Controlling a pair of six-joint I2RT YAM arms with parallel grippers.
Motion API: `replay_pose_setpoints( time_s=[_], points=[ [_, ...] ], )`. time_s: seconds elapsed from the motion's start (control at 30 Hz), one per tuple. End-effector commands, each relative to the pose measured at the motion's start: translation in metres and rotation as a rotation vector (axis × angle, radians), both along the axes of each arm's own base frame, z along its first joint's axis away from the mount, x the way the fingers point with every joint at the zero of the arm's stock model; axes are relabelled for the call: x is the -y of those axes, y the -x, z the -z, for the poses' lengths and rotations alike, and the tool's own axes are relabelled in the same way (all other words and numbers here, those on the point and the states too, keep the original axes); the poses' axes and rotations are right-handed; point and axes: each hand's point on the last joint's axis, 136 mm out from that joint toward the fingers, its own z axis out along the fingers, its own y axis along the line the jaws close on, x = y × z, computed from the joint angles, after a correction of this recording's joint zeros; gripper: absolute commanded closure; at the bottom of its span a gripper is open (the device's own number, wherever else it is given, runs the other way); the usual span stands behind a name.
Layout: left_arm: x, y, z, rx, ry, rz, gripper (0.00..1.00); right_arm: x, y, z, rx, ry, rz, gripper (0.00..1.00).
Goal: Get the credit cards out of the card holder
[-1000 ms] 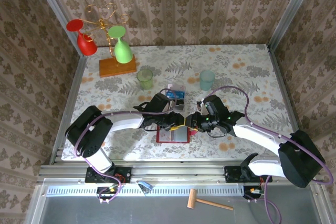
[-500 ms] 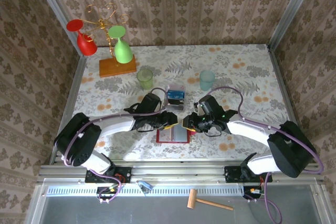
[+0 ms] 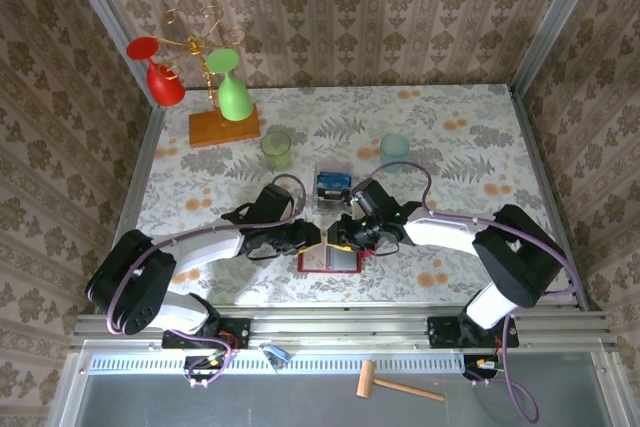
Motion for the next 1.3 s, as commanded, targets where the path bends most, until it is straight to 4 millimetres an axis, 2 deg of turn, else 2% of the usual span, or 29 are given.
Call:
replay_pose_setpoints(
  time_s=[0.0, 0.3, 0.63, 1.0, 1.27],
  points=[
    [-0.012, 0.006, 0.010, -0.004, -0.040, 0.004, 0.72, -0.014, -0.001, -0.003, -0.006, -0.018, -0.024, 0.73],
    [-0.021, 0.014, 0.024, -0.027, -0.059, -0.008, 0.78, -0.021, 0.002, 0.011, -0.045, 0.006, -0.041, 0.77],
    [-0.026, 0.018, 0.028, -0.034, -0.058, -0.024, 0.80, -0.031, 0.004, 0.019, -0.069, 0.015, -0.059, 0.78],
    [-0.030, 0.021, 0.028, -0.036, -0.057, -0.039, 0.80, -0.029, 0.011, 0.033, -0.106, 0.054, -0.070, 0.78],
    [-0.033, 0.022, 0.031, -0.040, -0.067, -0.043, 0.80, -0.019, 0.015, 0.042, -0.118, 0.130, -0.077, 0.78]
  ],
)
